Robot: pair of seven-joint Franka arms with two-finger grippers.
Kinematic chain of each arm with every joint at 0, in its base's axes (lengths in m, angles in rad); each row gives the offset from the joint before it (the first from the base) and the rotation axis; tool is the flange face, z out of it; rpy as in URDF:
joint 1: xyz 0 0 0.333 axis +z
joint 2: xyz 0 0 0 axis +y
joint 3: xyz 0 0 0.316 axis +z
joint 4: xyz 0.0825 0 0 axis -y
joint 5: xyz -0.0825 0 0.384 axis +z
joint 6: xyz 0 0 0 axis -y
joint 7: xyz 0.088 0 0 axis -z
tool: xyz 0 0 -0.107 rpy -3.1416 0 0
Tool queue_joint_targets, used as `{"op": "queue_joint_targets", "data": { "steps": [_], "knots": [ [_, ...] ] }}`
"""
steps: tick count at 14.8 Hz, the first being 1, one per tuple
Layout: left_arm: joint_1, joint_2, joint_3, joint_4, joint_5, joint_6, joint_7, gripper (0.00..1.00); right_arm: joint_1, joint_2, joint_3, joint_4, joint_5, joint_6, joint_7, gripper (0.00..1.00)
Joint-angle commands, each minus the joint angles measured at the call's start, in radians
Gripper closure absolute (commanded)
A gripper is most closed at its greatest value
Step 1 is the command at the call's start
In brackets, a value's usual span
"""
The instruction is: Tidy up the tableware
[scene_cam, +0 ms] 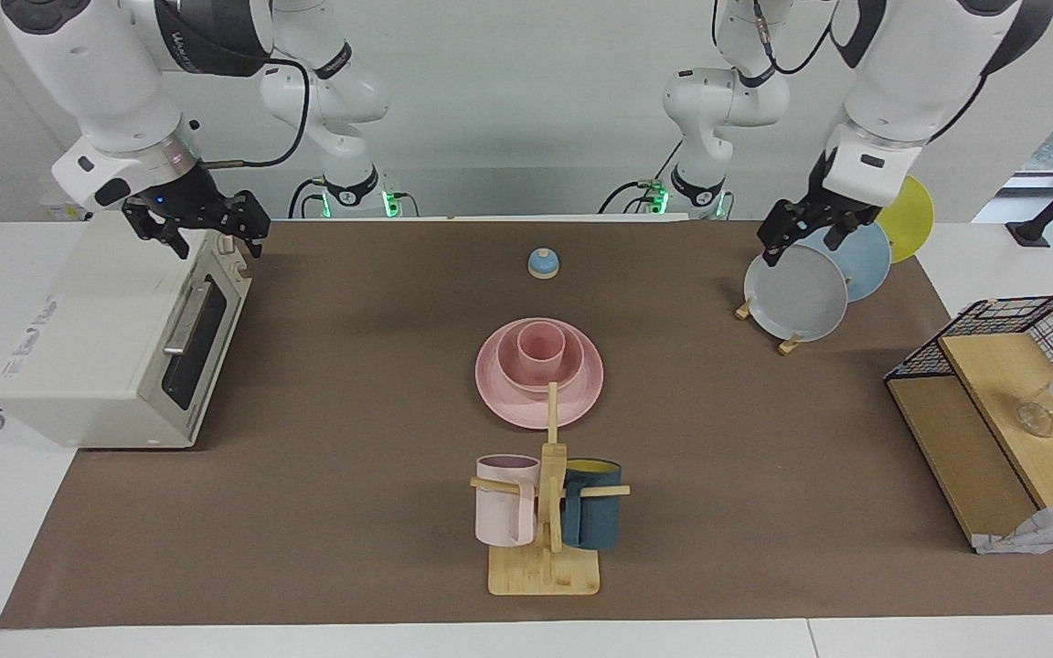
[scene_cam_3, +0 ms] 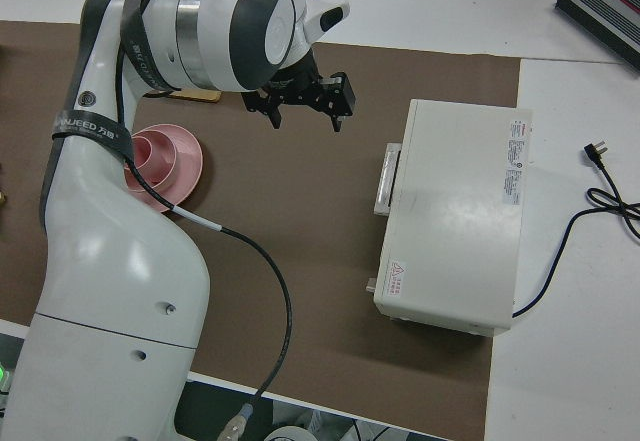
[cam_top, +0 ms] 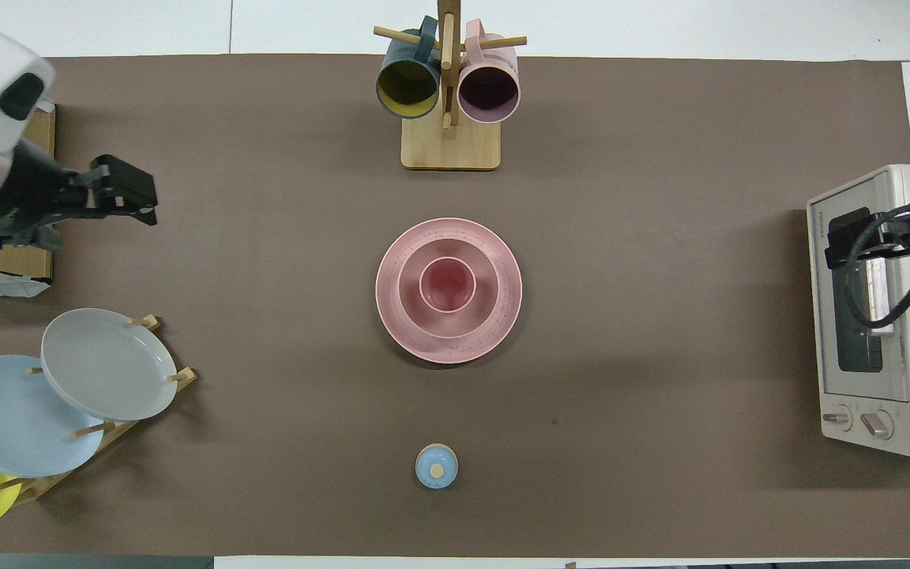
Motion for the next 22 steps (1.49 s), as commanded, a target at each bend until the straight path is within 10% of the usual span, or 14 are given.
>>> {"op": "queue_joint_targets", "data": {
  "steps": [1,11,22],
  "knots": [
    [0.003,-0.076,-0.011,-0.131,-0.004,0.105,0.050,0.00,-0.015,0.010,0.008,0.018,0.028,-0.008,-0.026,0.00],
    [0.026,-0.076,-0.013,0.029,-0.004,-0.171,0.061,0.00,-0.014,0.009,0.008,0.015,0.028,-0.007,-0.026,0.00],
    [0.063,-0.086,-0.053,0.004,-0.006,-0.124,0.070,0.00,-0.012,0.006,0.009,0.012,0.028,-0.008,-0.024,0.00]
  ]
}}
